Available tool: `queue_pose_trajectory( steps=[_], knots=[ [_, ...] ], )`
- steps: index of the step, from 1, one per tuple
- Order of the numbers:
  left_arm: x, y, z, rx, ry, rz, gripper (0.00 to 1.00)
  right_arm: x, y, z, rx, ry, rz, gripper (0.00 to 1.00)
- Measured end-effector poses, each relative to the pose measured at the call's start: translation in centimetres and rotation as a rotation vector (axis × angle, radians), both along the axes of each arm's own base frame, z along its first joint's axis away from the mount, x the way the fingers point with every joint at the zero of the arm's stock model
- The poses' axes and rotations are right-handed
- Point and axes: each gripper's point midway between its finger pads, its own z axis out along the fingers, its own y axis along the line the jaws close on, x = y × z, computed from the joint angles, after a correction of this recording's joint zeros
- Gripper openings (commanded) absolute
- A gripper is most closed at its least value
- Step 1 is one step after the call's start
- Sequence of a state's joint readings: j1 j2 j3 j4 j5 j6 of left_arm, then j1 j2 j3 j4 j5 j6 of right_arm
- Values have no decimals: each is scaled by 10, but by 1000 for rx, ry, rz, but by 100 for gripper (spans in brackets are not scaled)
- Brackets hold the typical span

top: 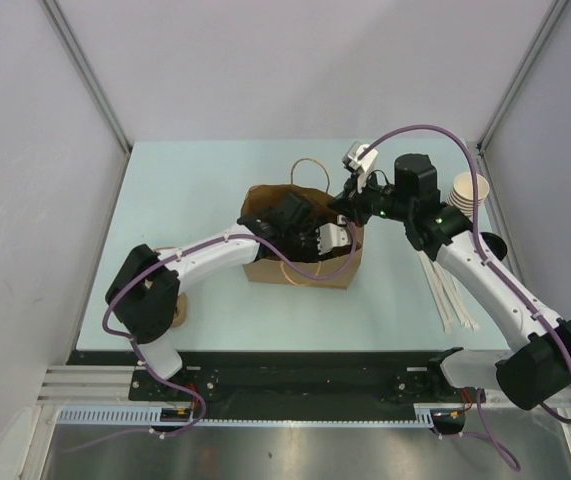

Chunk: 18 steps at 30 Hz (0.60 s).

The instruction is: Pack the takeout coffee

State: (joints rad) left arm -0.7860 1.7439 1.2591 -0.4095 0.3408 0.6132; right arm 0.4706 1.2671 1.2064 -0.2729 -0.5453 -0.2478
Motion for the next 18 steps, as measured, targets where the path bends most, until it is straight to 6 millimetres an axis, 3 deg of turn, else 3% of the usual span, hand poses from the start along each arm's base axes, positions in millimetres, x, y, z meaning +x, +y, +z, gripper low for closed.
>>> queue_pose_trajectory(
  steps=[6,8,11,12,18],
  knots=[
    [2,-1,-1,-21,18,-5,0,6,2,0,6,4,9,0],
    [2,-1,-2,-26,19,-6,5,6,2,0,8,4,11,0],
    [2,-1,1,-38,14,-7,21,7,2,0,8,6,12,0],
    [3,-2,5,-47,9,-7,31,8,1,0,8,7,10,0],
    [3,-1,7,-53,8,-1,53,9,1,0,9,8,11,0]
  ],
)
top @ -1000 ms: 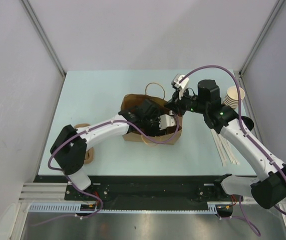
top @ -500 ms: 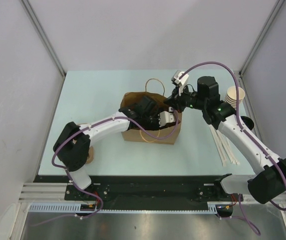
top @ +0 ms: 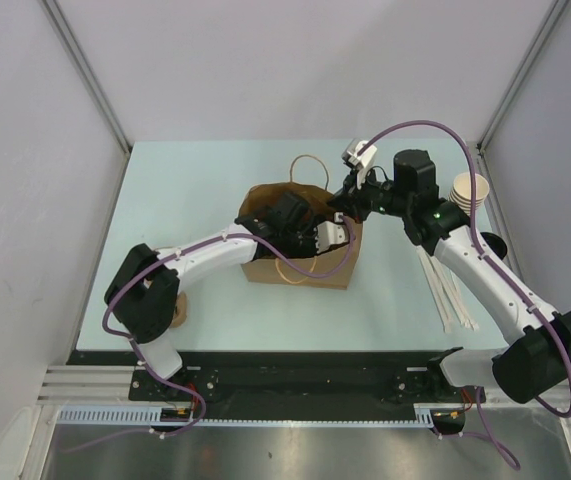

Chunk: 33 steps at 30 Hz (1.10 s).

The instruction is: Pack the takeout coffee

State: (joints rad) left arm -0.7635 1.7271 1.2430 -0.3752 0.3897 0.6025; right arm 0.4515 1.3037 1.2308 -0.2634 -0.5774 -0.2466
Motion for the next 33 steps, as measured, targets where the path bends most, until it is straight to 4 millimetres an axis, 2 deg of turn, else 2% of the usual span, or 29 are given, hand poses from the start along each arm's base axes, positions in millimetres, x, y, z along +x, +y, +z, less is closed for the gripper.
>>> queue_pose_trajectory(
  steps=[5,6,7,9,12,24,29,33],
  knots=[
    [1,1,2,2,-4,7,63,1,1,0,0,2,2,0],
    [1,2,2,3,-6,10,72,1,1,0,1,2,3,0],
    [1,2,2,4,-7,11,76,1,1,0,1,3,4,0],
    [1,4,3,10,-11,18,91,1,1,0,1,2,5,0],
    [3,9,3,31,-21,37,100,1,2,0,0,3,6,0],
    [8,23,13,58,-43,110,99,-1,1,-3,-8,19,6,0],
    [9,27,24,45,-66,122,100,-1,0,-5,-12,27,5,0],
    [9,28,42,13,-94,125,99,-2,0,-6,-15,33,5,0]
  ],
)
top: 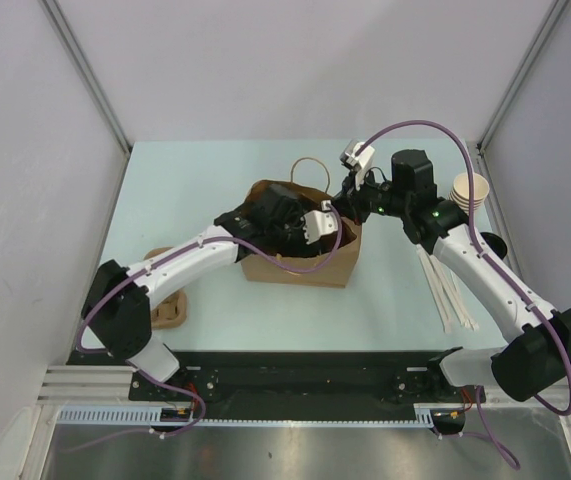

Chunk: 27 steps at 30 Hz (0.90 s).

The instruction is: Pack the takeout coffee

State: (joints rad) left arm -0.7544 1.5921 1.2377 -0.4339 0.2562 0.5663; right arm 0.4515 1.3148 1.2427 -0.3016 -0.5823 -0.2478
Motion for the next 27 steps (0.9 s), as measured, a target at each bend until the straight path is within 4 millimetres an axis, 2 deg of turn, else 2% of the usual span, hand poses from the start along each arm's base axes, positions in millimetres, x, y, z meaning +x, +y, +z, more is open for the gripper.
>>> queue_pose_trajectory(
  steps=[14,22,24,27],
  knots=[
    [-16,6,47,-69,-17,-8,99,2,-1,0,-10,-14,-4,0],
    [-24,11,102,-161,-49,29,100,5,-3,0,-18,-25,-16,0],
    [-24,12,115,-185,-54,46,99,5,-3,0,-21,-29,-18,4],
    [-24,14,133,-220,-58,72,99,7,-4,0,-28,-39,-25,21]
  ],
)
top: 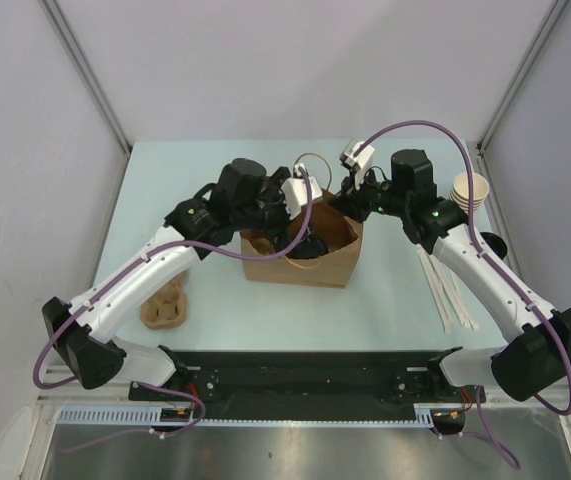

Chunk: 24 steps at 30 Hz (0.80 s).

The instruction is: Pack the takeout coffee

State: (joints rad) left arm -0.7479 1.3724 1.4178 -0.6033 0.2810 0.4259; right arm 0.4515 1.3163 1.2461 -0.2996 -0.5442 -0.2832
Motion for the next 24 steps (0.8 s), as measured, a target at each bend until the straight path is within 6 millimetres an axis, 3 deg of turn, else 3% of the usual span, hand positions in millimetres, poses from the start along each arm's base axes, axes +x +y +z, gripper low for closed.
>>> queue_pose_trajectory(
  steps=[1,10,16,24],
  knots=[
    [0,1,7,-12,2,11,100,1,-1,0,-3,-3,-7,32],
    [16,25,71,-139,-34,150,99,9,-2,25,26,-41,-47,67],
    [14,42,91,-183,-54,213,99,8,0,57,59,-78,-60,79],
    [36,77,106,-225,-62,344,99,2,-12,121,99,-162,-112,87]
  ],
)
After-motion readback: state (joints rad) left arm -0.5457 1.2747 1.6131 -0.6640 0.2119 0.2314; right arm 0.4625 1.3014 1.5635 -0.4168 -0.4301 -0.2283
